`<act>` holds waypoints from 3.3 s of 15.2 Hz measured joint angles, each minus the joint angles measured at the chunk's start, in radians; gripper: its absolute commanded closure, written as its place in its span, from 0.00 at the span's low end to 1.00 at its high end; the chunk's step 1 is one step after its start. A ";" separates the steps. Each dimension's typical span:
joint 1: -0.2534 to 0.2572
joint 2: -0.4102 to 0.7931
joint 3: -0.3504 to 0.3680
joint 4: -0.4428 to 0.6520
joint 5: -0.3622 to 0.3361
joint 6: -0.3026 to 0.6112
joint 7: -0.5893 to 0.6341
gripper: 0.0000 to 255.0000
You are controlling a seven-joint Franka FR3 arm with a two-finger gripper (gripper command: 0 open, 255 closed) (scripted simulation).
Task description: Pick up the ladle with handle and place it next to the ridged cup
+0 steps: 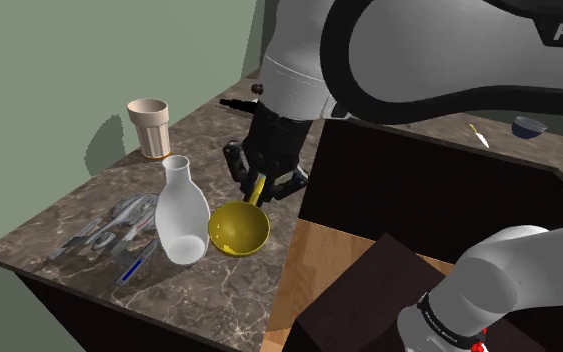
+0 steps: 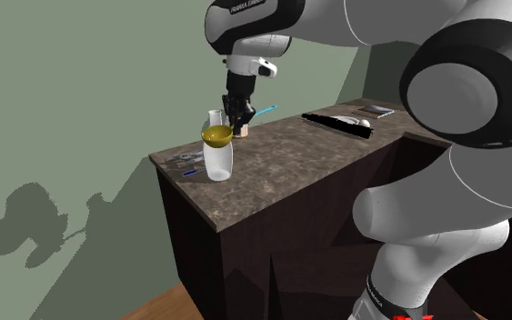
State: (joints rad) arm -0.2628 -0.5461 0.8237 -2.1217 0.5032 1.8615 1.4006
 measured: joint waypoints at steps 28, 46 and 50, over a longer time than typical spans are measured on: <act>0.095 1.140 0.046 1.050 -0.863 -0.210 0.171 1.00; 0.071 1.216 0.017 0.933 -0.904 -0.041 0.164 1.00; 0.054 1.214 0.017 0.870 -0.907 0.014 0.172 1.00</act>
State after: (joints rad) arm -0.2086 0.6678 0.8406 -1.2513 -0.4036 1.8752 1.5726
